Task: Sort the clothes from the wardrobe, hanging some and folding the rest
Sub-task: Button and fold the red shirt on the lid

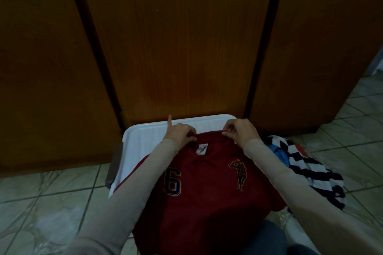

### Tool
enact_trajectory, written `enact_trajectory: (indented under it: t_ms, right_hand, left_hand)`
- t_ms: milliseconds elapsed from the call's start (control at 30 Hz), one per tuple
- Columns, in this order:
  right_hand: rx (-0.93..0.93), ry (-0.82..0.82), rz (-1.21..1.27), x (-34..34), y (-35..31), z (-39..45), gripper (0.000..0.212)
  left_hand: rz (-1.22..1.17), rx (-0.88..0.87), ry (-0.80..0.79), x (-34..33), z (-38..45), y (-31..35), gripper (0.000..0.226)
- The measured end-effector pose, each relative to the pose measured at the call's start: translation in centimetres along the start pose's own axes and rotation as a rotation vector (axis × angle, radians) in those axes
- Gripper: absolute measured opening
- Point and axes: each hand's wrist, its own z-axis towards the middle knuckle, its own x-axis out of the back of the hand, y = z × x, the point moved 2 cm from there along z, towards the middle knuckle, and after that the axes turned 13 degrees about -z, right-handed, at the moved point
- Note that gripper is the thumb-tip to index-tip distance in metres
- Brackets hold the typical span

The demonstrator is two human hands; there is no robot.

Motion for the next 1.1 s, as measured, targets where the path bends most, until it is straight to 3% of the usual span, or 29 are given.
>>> enact_trajectory:
  t_ms: [267, 400, 467, 533, 700, 800, 900, 1100]
  right_hand:
    - [-0.092, 0.123, 0.057, -0.8, 0.2, 0.1, 0.007]
    - [-0.218, 0.129, 0.368, -1.8, 0.4, 0.3, 0.006]
    - [-0.219, 0.043, 0.419, -2.7, 0.4, 0.2, 0.014]
    - [-0.18, -0.053, 0.389, -3.7, 0.5, -0.4, 0.026]
    - [-0.106, -0.155, 0.115, -5.7, 0.7, -3.4, 0.038]
    - [-0.061, -0.301, -0.15, -7.3, 0.5, -5.1, 0.06]
    - [-0.037, -0.395, -0.324, -8.5, 0.3, -5.2, 0.064]
    - [0.005, -0.405, -0.368, -9.7, 0.5, -3.0, 0.065]
  left_hand:
    - [0.136, 0.183, 0.111, 0.9, -1.9, -4.6, 0.02]
    - [-0.26, 0.355, 0.228, 0.9, -2.3, -5.8, 0.015]
    - [-0.429, 0.399, 0.272, 0.3, -3.0, -5.9, 0.01]
    - [-0.471, 0.387, 0.265, -0.7, -3.9, -5.7, 0.015]
    - [-0.254, 0.168, 0.124, -3.6, -7.6, -3.5, 0.041]
    - [-0.062, 0.204, -0.06, -5.3, -9.1, -2.5, 0.058]
    - [0.01, 0.263, -0.16, -6.1, -8.9, -2.6, 0.062]
    - [0.02, 0.278, -0.147, -6.3, -6.9, -4.4, 0.061]
